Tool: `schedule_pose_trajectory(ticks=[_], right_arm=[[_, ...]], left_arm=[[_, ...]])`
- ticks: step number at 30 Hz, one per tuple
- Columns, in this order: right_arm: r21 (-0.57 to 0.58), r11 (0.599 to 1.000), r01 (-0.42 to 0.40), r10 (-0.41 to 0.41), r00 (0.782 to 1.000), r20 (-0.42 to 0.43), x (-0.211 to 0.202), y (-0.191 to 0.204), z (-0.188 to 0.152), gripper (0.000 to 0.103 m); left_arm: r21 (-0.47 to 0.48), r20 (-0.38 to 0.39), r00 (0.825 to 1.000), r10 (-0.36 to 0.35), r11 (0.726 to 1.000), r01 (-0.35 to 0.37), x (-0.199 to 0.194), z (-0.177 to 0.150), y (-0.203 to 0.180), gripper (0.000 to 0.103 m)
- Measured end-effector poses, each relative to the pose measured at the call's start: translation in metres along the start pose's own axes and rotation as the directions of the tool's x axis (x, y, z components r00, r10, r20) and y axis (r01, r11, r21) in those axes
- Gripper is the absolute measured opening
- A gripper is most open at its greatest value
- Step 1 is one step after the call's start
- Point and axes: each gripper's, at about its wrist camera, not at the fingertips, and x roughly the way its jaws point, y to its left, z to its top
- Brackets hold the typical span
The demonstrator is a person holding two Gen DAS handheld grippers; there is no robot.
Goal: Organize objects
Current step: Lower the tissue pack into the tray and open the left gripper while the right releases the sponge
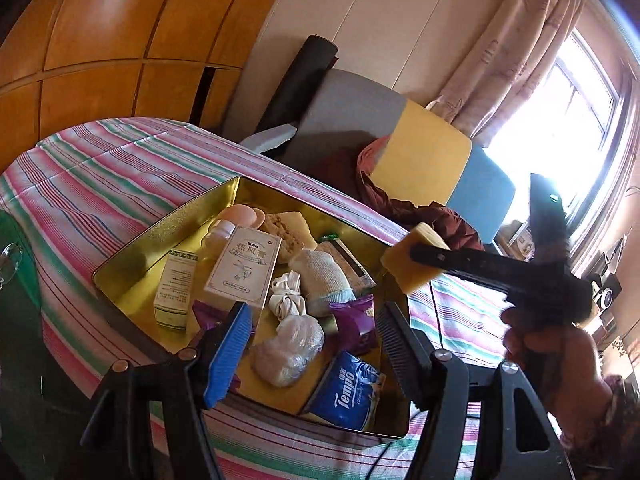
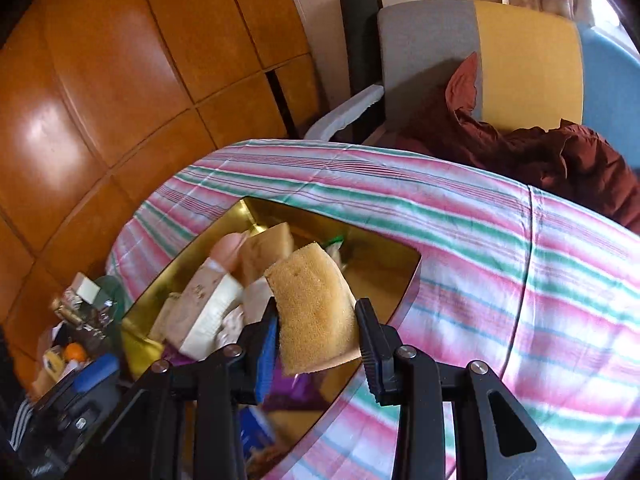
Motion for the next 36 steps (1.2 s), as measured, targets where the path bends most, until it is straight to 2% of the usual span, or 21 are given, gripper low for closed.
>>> schedule_pose_trajectory(ticks=[4,12,17,18,19,22,26,36], right_arm=[[-0.073,0.994,0.079,-0.082,0.996,-0.030,0.027,0.000,0.019,0.037],[-0.156,0.976,0.155,-0.167,0.984,-0.068,0.061,0.004,0.033,0.038],[-0.182,0.968,0.171,-0.190,0.977,-0.093,0.074,0.004,0.033,0.042],[-0.185,0.965,0.187,-0.206,0.974,-0.091,0.074,0.004,0.032,0.047],[-0.184,0.964,0.190,-0.209,0.974,-0.086,0.073,0.004,0.030,0.054],[-0.157,0.971,0.178,-0.189,0.980,-0.056,0.062,0.001,0.025,0.066],[-0.140,0.976,0.166,-0.171,0.985,-0.027,0.047,0.001,0.016,0.067],[-0.090,0.985,0.150,-0.152,0.988,-0.021,0.021,0.012,-0.009,0.071]], left_arm=[[0.000,-0.014,1.000,0.004,1.000,-0.004,0.002,0.001,0.000,0.067],[-0.005,-0.028,0.999,0.019,1.000,-0.019,0.006,0.003,0.005,0.067],[-0.003,-0.049,0.999,0.019,1.000,-0.019,0.010,0.001,0.006,0.067],[0.000,-0.050,0.999,0.019,1.000,-0.019,0.010,0.001,0.005,0.067],[0.003,-0.048,0.999,0.020,1.000,-0.020,0.010,0.000,0.005,0.067],[0.011,-0.043,0.999,0.024,1.000,-0.023,0.010,0.000,0.003,0.067],[0.014,-0.051,0.998,0.033,0.999,-0.032,0.011,-0.001,0.001,0.067],[0.073,-0.027,0.993,0.115,0.991,-0.113,0.006,0.000,-0.013,0.067]])
